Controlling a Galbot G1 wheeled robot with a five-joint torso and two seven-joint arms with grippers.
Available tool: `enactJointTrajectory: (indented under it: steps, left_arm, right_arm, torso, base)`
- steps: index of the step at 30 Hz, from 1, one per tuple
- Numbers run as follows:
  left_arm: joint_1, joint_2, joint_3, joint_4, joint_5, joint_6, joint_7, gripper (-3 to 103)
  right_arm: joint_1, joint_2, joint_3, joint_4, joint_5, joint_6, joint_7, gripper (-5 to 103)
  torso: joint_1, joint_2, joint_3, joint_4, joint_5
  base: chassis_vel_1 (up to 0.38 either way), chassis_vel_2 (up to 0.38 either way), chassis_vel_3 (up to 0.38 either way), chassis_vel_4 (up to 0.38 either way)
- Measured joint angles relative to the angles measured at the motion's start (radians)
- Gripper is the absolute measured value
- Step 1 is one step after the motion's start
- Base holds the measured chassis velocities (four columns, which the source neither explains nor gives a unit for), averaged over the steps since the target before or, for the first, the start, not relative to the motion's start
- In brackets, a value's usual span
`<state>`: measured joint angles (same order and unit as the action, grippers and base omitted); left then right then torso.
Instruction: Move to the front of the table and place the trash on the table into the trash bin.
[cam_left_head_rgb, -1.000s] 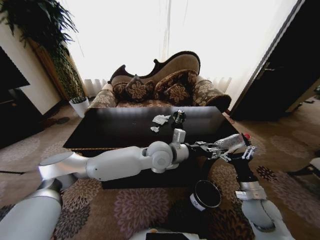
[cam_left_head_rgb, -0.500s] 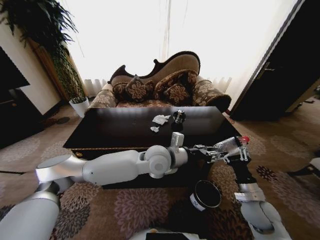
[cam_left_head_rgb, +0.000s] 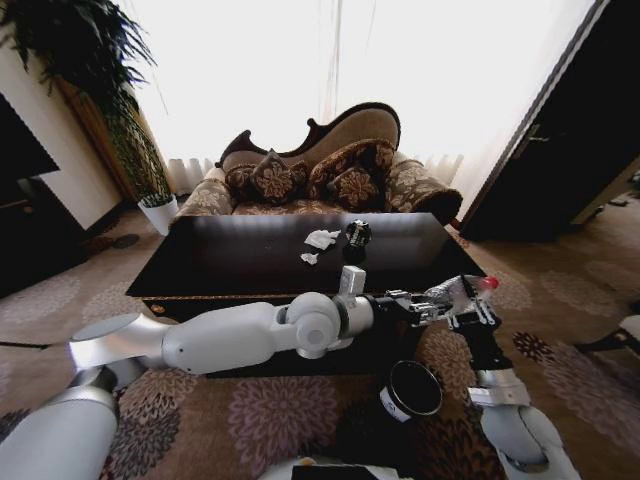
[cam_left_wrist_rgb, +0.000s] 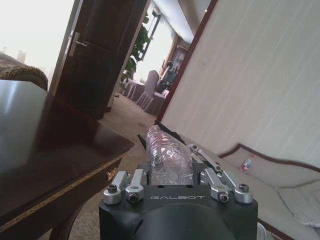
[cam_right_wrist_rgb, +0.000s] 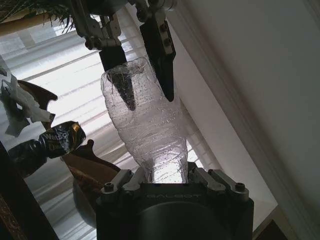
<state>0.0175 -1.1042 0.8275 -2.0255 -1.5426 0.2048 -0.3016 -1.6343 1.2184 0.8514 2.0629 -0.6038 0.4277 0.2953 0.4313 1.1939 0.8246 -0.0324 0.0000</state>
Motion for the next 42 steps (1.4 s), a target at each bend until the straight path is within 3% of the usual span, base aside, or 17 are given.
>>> enactJointTrajectory:
  steps: [2, 4, 6, 9, 11, 15, 16, 18, 21, 22, 27, 28, 31, 35, 36, 41, 42]
  left_arm:
    - [0.002, 0.002, -0.006, -0.001, 0.004, -0.001, -0.002, 39]
    - [0.008, 0.014, -0.038, -0.011, 0.028, -0.009, -0.010, 54]
    - [0.009, 0.017, -0.049, -0.012, 0.037, -0.010, -0.014, 54]
    - [0.008, 0.030, -0.093, -0.023, 0.063, -0.013, -0.002, 70]
    - [0.006, 0.036, -0.103, -0.026, 0.072, -0.014, 0.000, 70]
    - [0.024, 0.080, -0.151, -0.050, 0.129, -0.018, 0.001, 92]
    - [0.024, 0.080, -0.151, -0.050, 0.129, -0.018, 0.001, 92]
    - [0.054, 0.122, -0.187, -0.060, 0.161, -0.019, 0.002, 99]
    - [0.131, 0.226, -0.281, -0.068, 0.222, -0.014, 0.009, 100]
    - [0.131, 0.226, -0.281, -0.068, 0.222, -0.014, 0.009, 100]
    - [0.361, 0.440, -0.539, -0.083, 0.320, -0.012, 0.034, 100]
    - [0.361, 0.440, -0.539, -0.083, 0.320, -0.012, 0.034, 100]
    - [0.582, 0.519, -0.790, -0.096, 0.393, -0.020, 0.036, 100]
    - [0.720, 0.562, -0.950, -0.097, 0.421, -0.046, 0.029, 100]
    - [0.720, 0.562, -0.950, -0.097, 0.421, -0.046, 0.029, 100]
    - [0.926, 0.558, -1.200, -0.054, 0.520, -0.063, 0.042, 100]
    - [0.926, 0.558, -1.200, -0.054, 0.520, -0.063, 0.042, 100]
  right_arm:
    - [-0.004, 0.001, -0.003, 0.000, 0.013, -0.005, 0.000, 28]
    - [-0.013, 0.002, -0.006, -0.005, 0.044, -0.018, 0.000, 28]
    - [-0.013, 0.002, -0.006, -0.007, 0.049, -0.018, 0.000, 27]
    - [-0.017, 0.004, -0.008, -0.008, 0.054, -0.020, -0.008, 25]
    - [-0.020, 0.006, -0.010, -0.007, 0.057, -0.021, -0.010, 25]
    - [-0.030, 0.016, -0.013, -0.004, 0.067, -0.024, -0.013, 25]
    - [-0.030, 0.016, -0.013, -0.004, 0.067, -0.024, -0.013, 25]
    - [-0.035, 0.018, -0.016, -0.005, 0.086, -0.030, -0.014, 25]
    - [-0.053, 0.019, -0.026, -0.004, 0.153, -0.050, -0.019, 25]
    - [-0.053, 0.019, -0.026, -0.004, 0.153, -0.050, -0.019, 25]
    - [-0.086, 0.018, -0.039, 0.008, 0.279, -0.089, -0.029, 25]
    - [-0.086, 0.018, -0.039, 0.008, 0.279, -0.089, -0.029, 25]
    - [-0.112, 0.036, -0.032, 0.019, 0.325, -0.094, -0.028, 25]
    - [-0.138, 0.066, -0.029, 0.029, 0.377, -0.104, -0.028, 25]
    - [-0.138, 0.066, -0.029, 0.029, 0.377, -0.104, -0.028, 25]
    - [-0.141, 0.077, -0.037, 0.011, 0.471, -0.127, -0.026, 25]
    - [-0.141, 0.077, -0.037, 0.011, 0.471, -0.127, -0.026, 25]
  torso:
    - [0.000, 0.000, 0.000, 0.0000, 0.0000]
    - [0.000, 0.000, 0.000, -0.0001, -0.0001]
    - [0.000, 0.000, 0.000, 0.0001, 0.0001]
    - [0.000, 0.000, 0.000, 0.0001, -0.0001]
    - [0.000, 0.000, 0.000, 0.0000, 0.0000]
    - [0.000, 0.000, 0.000, 0.0000, 0.0000]
    - [0.000, 0.000, 0.000, 0.0000, 0.0000]
    - [0.000, 0.000, 0.000, -0.0001, -0.0001]
    - [0.000, 0.000, 0.000, -0.0001, -0.0002]
    - [0.000, 0.000, 0.000, -0.0001, -0.0002]
    - [0.000, 0.000, 0.000, 0.0005, -0.0006]
    - [0.000, 0.000, 0.000, 0.0005, -0.0006]
    - [0.000, 0.000, 0.000, 0.0007, -0.0007]
    - [0.000, 0.000, 0.000, -0.0002, 0.0000]
    - [0.000, 0.000, 0.000, -0.0002, 0.0000]
    - [0.000, 0.000, 0.000, 0.0000, 0.0000]
    - [0.000, 0.000, 0.000, 0.0000, 0.0000]
  base:
    - [0.000, 0.000, 0.000, 0.000]
    - [0.000, 0.000, 0.000, 0.000]
    - [0.000, 0.000, 0.000, 0.000]
    - [0.000, 0.000, 0.000, 0.000]
    - [0.000, 0.000, 0.000, 0.000]
    - [0.000, 0.000, 0.000, 0.000]
    - [0.000, 0.000, 0.000, 0.000]
    - [0.000, 0.000, 0.000, 0.000]
    - [0.000, 0.000, 0.000, 0.000]
    - [0.000, 0.000, 0.000, 0.000]
    - [0.000, 0.000, 0.000, 0.000]
    - [0.000, 0.000, 0.000, 0.000]
    - [0.000, 0.000, 0.000, 0.000]
    - [0.000, 0.000, 0.000, 0.000]
    - [0.000, 0.000, 0.000, 0.000]
    - [0.000, 0.000, 0.000, 0.000]
    - [0.000, 0.000, 0.000, 0.000]
